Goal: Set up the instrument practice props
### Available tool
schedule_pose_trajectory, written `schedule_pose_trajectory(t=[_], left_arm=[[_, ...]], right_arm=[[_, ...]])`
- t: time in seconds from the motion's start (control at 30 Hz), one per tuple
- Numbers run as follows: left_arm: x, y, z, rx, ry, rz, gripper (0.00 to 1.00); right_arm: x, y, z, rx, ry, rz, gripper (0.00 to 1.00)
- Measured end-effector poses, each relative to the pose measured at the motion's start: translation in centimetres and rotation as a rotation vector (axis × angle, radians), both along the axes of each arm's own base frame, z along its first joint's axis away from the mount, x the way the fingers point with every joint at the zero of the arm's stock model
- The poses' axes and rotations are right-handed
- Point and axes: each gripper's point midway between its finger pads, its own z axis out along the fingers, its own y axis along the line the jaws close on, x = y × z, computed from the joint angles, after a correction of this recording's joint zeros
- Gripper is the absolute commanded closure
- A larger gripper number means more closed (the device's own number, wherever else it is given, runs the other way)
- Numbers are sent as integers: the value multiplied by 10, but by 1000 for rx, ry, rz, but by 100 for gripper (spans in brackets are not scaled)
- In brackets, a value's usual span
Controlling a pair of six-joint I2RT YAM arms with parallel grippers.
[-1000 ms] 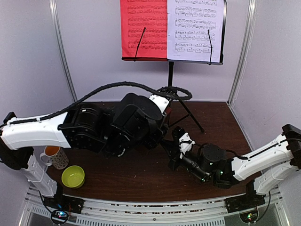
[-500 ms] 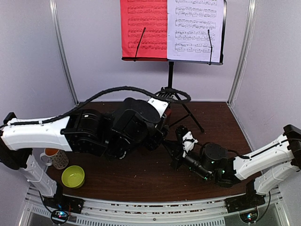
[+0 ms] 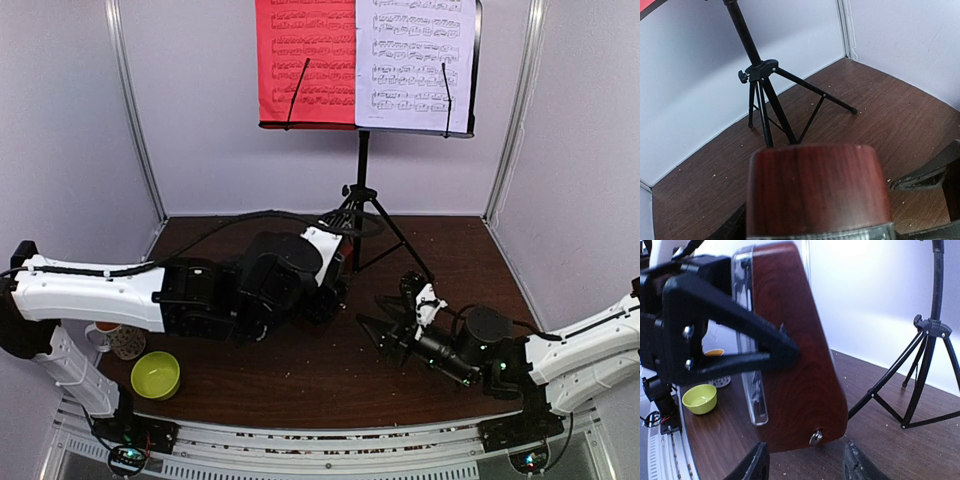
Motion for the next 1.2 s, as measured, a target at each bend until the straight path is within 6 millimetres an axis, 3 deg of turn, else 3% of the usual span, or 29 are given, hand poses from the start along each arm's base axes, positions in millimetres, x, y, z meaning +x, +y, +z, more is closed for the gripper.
schedule_pose_trajectory(t=[0.2, 0.27, 0.43, 0.77, 1.03, 1.1, 1.2], left_arm=[[0, -13, -12, -66, 10, -32, 81], [1, -20, -26, -69, 29, -50, 80], [5, -37, -62, -46, 90, -101, 80], [4, -62, -115, -35, 235, -269, 76], [-10, -79, -140, -18, 293, -391, 71], [-12, -82, -141, -18, 297, -411, 68], [-15, -84, -141, -21, 299, -432, 50]], right_arm=[[-8, -23, -33, -70, 72, -5, 25], [-8, -32, -33, -73, 91, -23, 14], [-3, -52, -29, -59, 141, -71, 4], [14, -86, -39, -48, 256, -169, 0], [25, -101, -28, 7, 325, -203, 0], [28, -103, -23, 22, 341, -207, 0], [30, -103, -18, 33, 360, -205, 0]])
